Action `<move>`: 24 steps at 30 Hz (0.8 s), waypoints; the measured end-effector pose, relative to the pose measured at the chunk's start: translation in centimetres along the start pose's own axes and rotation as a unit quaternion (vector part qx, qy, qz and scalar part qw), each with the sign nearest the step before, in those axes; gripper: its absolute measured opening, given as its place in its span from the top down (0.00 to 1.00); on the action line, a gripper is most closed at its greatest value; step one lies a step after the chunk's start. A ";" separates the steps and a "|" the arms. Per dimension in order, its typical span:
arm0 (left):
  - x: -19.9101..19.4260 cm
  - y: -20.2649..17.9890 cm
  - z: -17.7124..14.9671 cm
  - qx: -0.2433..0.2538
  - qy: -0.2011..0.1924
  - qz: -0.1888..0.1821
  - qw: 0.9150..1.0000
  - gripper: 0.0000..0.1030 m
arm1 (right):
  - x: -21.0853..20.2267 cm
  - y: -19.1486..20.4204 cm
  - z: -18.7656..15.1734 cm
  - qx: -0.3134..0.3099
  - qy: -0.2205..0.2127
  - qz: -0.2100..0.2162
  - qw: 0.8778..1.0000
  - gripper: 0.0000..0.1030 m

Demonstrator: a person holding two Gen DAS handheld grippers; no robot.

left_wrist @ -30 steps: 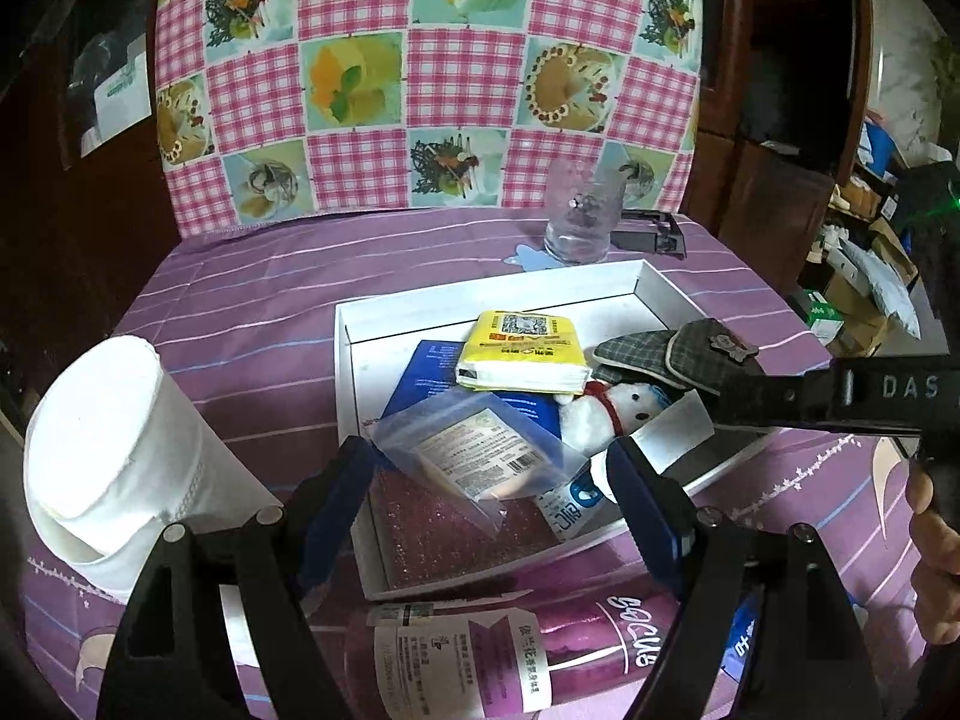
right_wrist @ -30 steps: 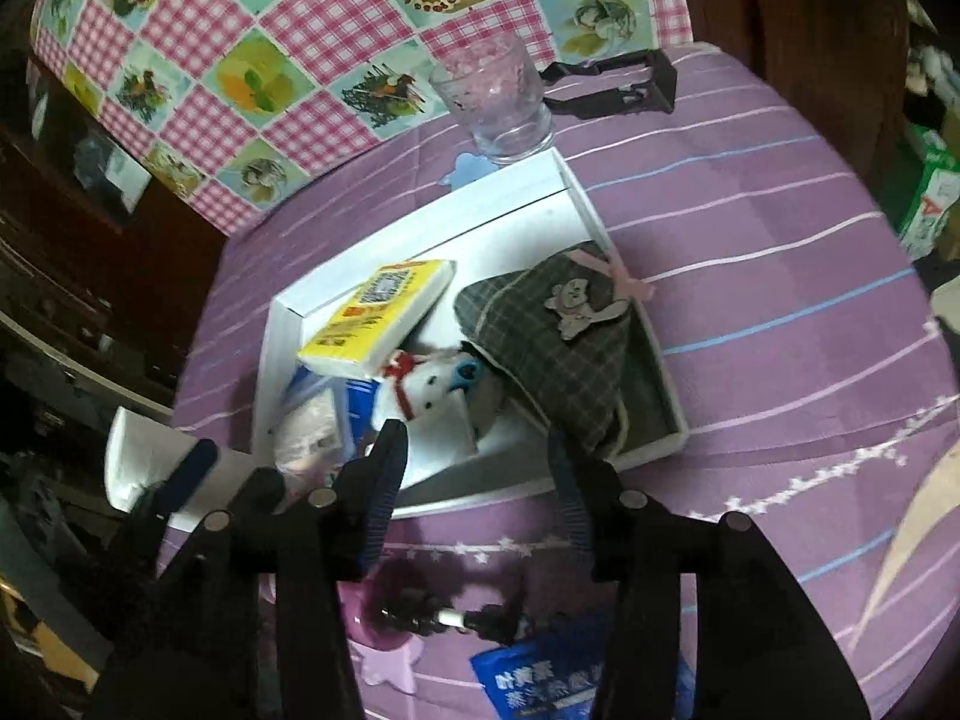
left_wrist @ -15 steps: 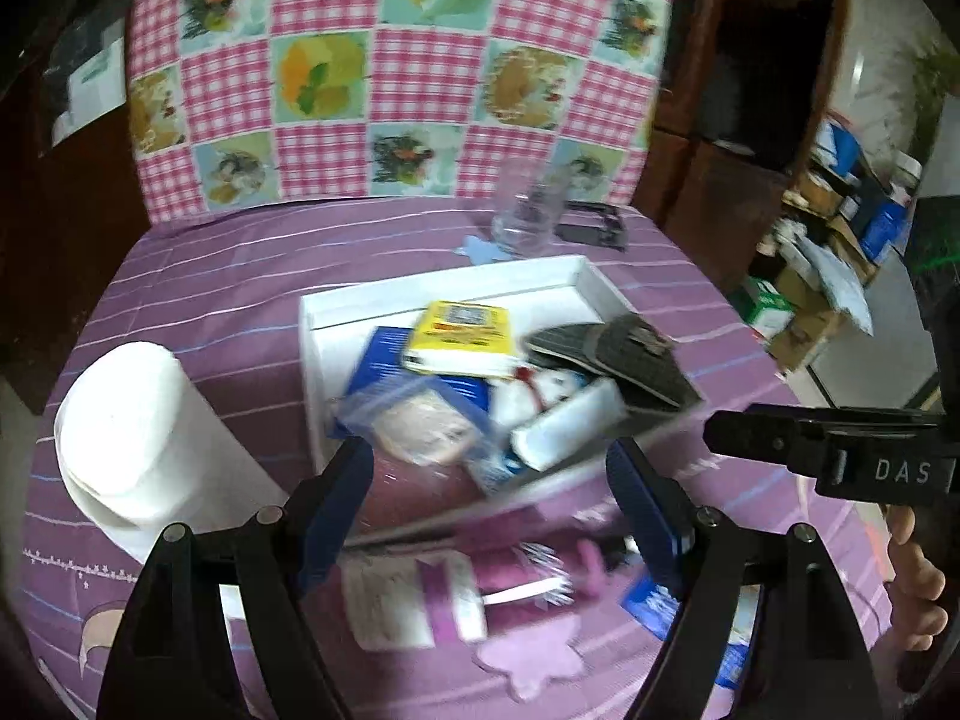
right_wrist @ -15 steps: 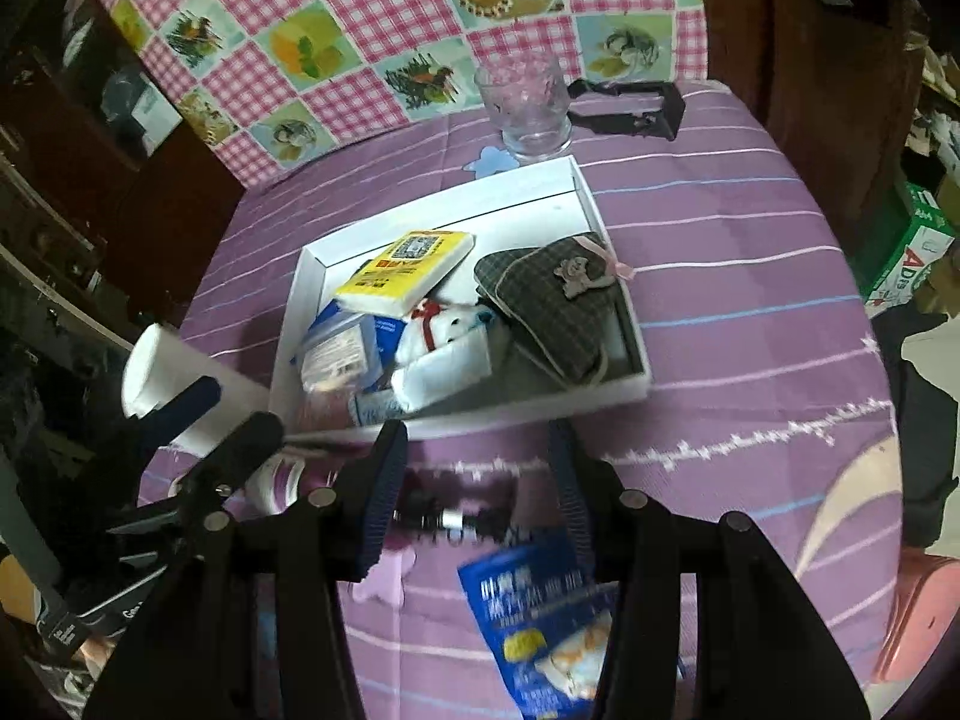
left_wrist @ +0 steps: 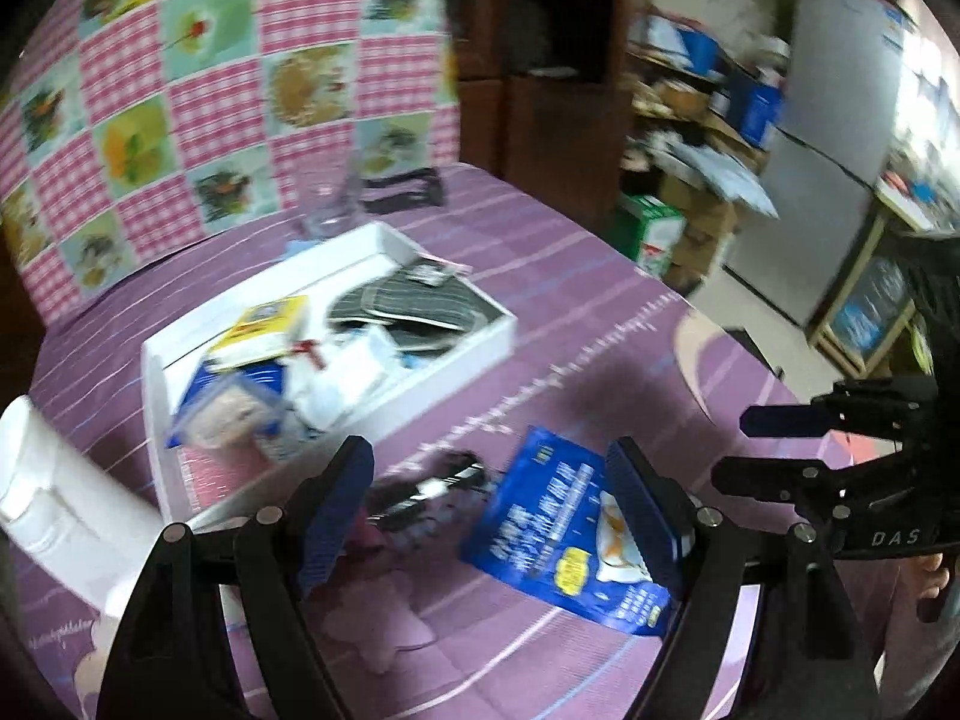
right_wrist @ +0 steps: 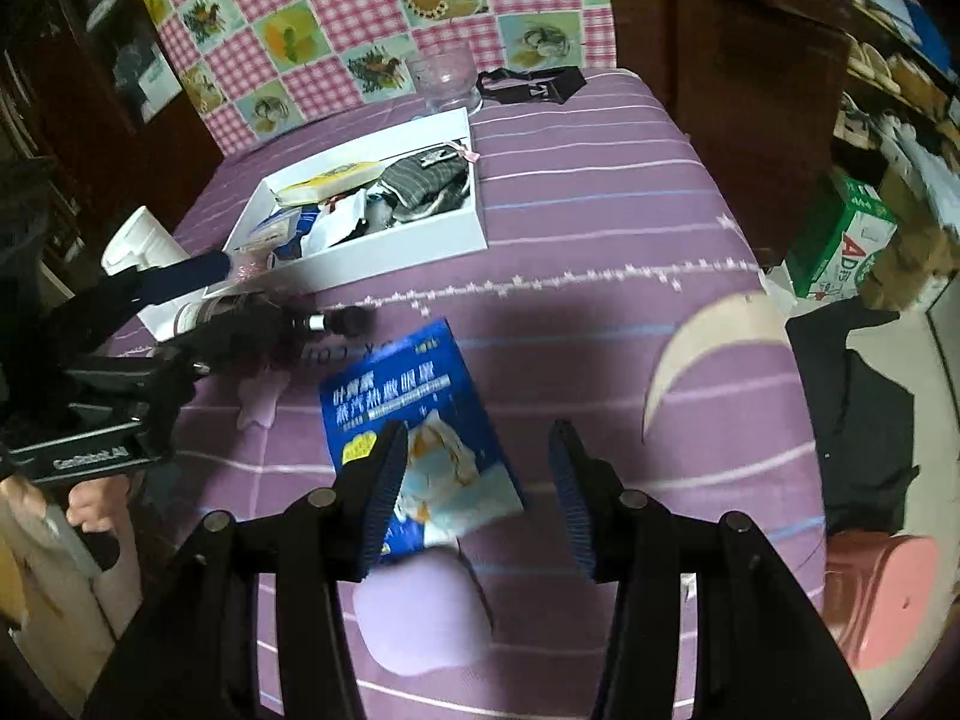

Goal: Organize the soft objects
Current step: 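Withdraw both tools from the tray back toward the eye-mask bag, then grasp the lavender plush with the right tool while the left tool reaches the eye-mask bag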

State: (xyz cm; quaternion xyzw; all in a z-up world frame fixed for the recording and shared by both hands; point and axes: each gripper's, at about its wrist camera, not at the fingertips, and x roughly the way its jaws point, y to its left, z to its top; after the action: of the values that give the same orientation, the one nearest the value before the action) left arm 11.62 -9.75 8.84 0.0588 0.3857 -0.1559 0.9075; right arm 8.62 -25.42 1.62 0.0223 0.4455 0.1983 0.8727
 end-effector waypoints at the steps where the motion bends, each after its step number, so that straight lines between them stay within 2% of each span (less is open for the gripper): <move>1: 0.4 -0.8 -0.3 0.019 0.001 0.000 1.000 0.22 | -0.1 -0.3 -0.7 0.001 -0.011 0.003 1.000 0.51; 4: 1.8 -2.6 -1.3 0.063 0.015 0.008 0.998 0.22 | -0.1 -0.9 -2.4 -0.001 -0.033 -0.015 0.999 0.51; 6: 2.6 -3.3 -1.8 0.080 0.022 0.005 0.997 0.22 | -0.2 -1.2 -3.0 0.005 -0.048 -0.018 0.999 0.59; 9: 4.0 -3.9 -2.5 0.092 0.032 -0.006 0.995 0.22 | -0.7 -1.4 -3.9 -0.001 -0.073 0.003 0.997 0.59; 11: 4.8 -4.3 -3.1 0.105 0.044 -0.006 0.994 0.22 | -1.0 -0.4 -4.8 -0.036 -0.084 0.018 0.996 0.59; 13: 5.6 -4.4 -3.6 0.115 0.055 -0.005 0.992 0.22 | -0.8 1.0 -5.7 -0.082 -0.078 0.018 0.993 0.59; 16: 6.7 -4.2 -4.2 0.122 0.079 -0.004 0.989 0.22 | 0.5 2.7 -6.9 -0.141 -0.035 -0.009 0.989 0.58; 18: 6.7 -4.2 -4.4 0.121 0.077 -0.014 0.990 0.22 | 1.2 3.2 -7.6 -0.161 -0.025 -0.025 0.986 0.58; 21: 6.9 -3.7 -4.6 0.113 0.088 -0.032 0.989 0.14 | 1.1 2.9 -7.8 -0.154 -0.027 -0.024 0.987 0.58; 23: 7.3 -3.5 -4.9 0.108 0.096 -0.041 0.989 0.01 | 0.6 2.3 -7.6 -0.132 -0.027 -0.003 0.991 0.58; 24: 7.5 -3.4 -5.1 0.102 0.101 -0.055 0.988 0.00 | 0.4 2.1 -7.6 -0.124 -0.025 0.013 0.992 0.58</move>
State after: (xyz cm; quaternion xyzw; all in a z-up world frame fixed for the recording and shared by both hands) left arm 11.98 -13.56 -0.04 0.1450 0.4599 -0.2377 0.8432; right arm 2.17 -24.38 -2.86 -0.0756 0.3954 0.2630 0.8768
